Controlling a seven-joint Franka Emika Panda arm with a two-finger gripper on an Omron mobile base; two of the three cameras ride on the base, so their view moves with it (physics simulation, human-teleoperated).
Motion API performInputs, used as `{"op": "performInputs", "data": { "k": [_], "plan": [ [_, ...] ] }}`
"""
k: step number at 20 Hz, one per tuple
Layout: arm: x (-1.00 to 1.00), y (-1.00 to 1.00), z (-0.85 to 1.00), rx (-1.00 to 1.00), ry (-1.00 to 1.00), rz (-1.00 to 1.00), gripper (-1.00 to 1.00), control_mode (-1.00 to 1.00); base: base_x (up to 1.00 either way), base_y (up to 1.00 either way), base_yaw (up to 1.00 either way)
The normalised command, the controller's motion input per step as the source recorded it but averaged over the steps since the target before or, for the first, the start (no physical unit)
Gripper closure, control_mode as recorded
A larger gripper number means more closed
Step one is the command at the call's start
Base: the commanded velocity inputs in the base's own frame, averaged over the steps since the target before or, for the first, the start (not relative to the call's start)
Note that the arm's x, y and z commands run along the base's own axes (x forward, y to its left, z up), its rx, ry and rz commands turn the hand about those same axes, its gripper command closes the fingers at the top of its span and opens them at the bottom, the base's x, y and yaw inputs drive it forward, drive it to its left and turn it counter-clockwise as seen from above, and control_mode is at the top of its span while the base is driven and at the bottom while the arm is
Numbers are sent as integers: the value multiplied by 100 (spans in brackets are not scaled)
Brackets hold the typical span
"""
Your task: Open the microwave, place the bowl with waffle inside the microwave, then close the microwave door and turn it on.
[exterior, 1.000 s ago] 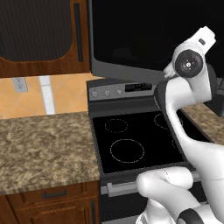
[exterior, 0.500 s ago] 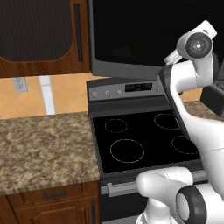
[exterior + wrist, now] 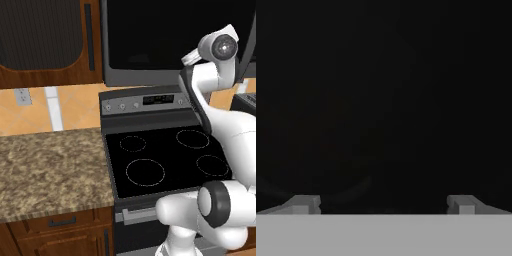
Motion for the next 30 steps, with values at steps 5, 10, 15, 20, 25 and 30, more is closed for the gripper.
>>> {"op": "performInputs", "data": {
  "k": [5,10,15,20,25,30],
  "plan": [
    [73,-14,-6,18,-17,6,-100,-100,0,0,0],
    [62,-10,-2,15,-11,7,-100,-100,0,0,0],
    [-7,-37,6,13,-2,8,-100,-100,0,0,0],
    [-97,-78,0,22,-26,14,-100,-100,0,0,0],
    [-37,-98,-2,3,-21,13,-100,-100,0,0,0],
    [0,-98,-5,0,-4,6,-100,-100,0,0,0]
  ]
}}
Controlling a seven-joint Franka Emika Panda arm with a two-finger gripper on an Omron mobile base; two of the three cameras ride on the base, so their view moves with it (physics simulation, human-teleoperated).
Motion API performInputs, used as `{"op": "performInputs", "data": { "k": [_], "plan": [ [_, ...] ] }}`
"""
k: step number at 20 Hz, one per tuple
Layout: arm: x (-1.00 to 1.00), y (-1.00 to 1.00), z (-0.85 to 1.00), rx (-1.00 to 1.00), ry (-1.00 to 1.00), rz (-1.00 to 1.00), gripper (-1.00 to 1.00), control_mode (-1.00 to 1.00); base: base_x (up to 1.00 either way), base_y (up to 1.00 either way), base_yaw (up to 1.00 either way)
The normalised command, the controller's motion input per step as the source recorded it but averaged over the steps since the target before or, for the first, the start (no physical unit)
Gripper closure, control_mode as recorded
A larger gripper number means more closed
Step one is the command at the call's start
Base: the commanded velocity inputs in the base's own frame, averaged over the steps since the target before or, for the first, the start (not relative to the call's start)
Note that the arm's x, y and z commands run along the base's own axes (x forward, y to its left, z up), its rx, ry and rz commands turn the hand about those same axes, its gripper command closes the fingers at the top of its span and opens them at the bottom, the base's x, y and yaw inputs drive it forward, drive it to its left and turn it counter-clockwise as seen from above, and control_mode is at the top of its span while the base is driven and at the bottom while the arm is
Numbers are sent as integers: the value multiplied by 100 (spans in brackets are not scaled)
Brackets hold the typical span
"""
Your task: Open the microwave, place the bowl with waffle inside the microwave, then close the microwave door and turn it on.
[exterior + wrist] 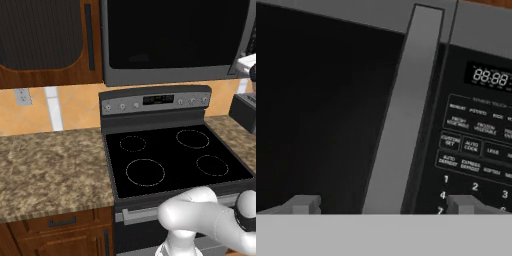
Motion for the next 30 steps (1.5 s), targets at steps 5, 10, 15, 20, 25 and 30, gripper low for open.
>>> {"op": "performInputs", "data": {
  "k": [5,10,15,20,25,30],
  "plan": [
    [1,-71,-8,-1,0,0,-100,-100,0,0,0],
    [0,-16,-42,-1,3,0,-100,-100,0,0,0],
    [0,-1,-36,0,1,0,-100,-100,0,0,0],
    [0,1,2,0,0,1,100,-100,0,0,0],
    [8,0,13,-6,0,4,100,-100,0,0,0],
    [42,-6,0,-7,0,5,100,-100,0,0,0]
  ]
}}
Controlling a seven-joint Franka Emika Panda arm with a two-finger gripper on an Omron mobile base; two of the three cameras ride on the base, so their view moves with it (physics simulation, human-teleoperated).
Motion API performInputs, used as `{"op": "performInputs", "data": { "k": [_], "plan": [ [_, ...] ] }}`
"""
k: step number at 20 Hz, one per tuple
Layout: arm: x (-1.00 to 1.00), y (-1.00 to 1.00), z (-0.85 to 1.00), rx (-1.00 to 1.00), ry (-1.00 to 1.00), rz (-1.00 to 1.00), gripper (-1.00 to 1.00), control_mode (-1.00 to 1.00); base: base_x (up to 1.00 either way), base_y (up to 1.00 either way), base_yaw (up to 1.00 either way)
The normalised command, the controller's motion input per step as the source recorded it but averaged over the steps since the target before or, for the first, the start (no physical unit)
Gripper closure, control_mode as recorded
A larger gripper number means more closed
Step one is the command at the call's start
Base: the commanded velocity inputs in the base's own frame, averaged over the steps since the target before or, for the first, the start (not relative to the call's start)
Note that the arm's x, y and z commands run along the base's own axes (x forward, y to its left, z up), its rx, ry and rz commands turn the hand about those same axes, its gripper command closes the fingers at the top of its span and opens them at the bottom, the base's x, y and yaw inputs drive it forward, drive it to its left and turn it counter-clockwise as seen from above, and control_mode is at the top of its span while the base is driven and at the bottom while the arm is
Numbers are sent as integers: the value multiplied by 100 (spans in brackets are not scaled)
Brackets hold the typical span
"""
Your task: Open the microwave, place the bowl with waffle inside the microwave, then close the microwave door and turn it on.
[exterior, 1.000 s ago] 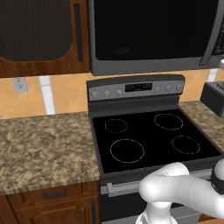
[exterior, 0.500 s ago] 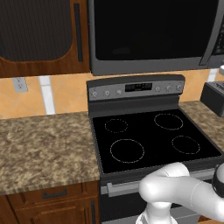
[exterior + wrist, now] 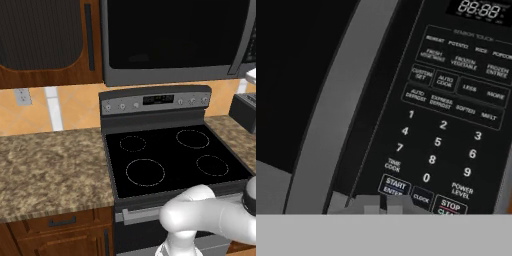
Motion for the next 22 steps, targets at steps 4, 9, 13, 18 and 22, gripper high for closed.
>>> {"op": "performInputs", "data": {
  "k": [4,9,13,18,22],
  "plan": [
    [26,-23,-3,0,0,7,100,-100,0,0,0],
    [2,-29,-2,0,-1,2,100,-100,0,0,0],
    [-16,4,0,0,-7,0,100,-100,0,0,0],
    [-7,14,0,0,-4,1,100,-100,0,0,0],
    [-2,26,0,0,0,0,100,-100,0,0,0]
  ]
}}
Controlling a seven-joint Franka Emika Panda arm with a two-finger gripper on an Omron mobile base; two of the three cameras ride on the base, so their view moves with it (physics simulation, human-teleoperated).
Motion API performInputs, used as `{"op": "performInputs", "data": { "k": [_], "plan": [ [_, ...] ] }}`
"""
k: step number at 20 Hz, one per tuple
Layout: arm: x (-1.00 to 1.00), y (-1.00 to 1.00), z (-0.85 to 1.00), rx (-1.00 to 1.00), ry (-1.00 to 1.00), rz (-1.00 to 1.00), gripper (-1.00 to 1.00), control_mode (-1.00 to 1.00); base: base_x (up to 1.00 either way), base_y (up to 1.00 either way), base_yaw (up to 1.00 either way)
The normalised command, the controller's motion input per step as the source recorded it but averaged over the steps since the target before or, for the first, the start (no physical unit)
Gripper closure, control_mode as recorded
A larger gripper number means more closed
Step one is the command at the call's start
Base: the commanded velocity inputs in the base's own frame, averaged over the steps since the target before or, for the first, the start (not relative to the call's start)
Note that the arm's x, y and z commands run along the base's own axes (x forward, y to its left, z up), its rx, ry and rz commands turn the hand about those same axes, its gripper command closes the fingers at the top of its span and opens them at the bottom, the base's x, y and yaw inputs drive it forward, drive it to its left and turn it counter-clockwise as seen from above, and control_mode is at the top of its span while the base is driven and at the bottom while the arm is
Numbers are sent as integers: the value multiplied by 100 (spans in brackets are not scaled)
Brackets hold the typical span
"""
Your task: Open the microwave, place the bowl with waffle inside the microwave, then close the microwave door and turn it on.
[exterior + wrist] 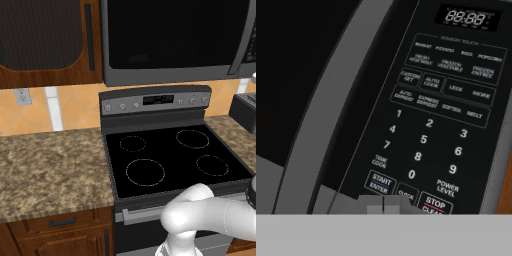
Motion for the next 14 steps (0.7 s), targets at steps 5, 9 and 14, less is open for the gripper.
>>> {"op": "performInputs", "data": {
  "k": [5,9,14],
  "plan": [
    [0,4,0,0,0,0,100,-100,0,0,0],
    [1,0,0,0,0,0,100,-100,0,0,0],
    [13,0,0,0,1,0,100,-100,0,0,0]
  ]
}}
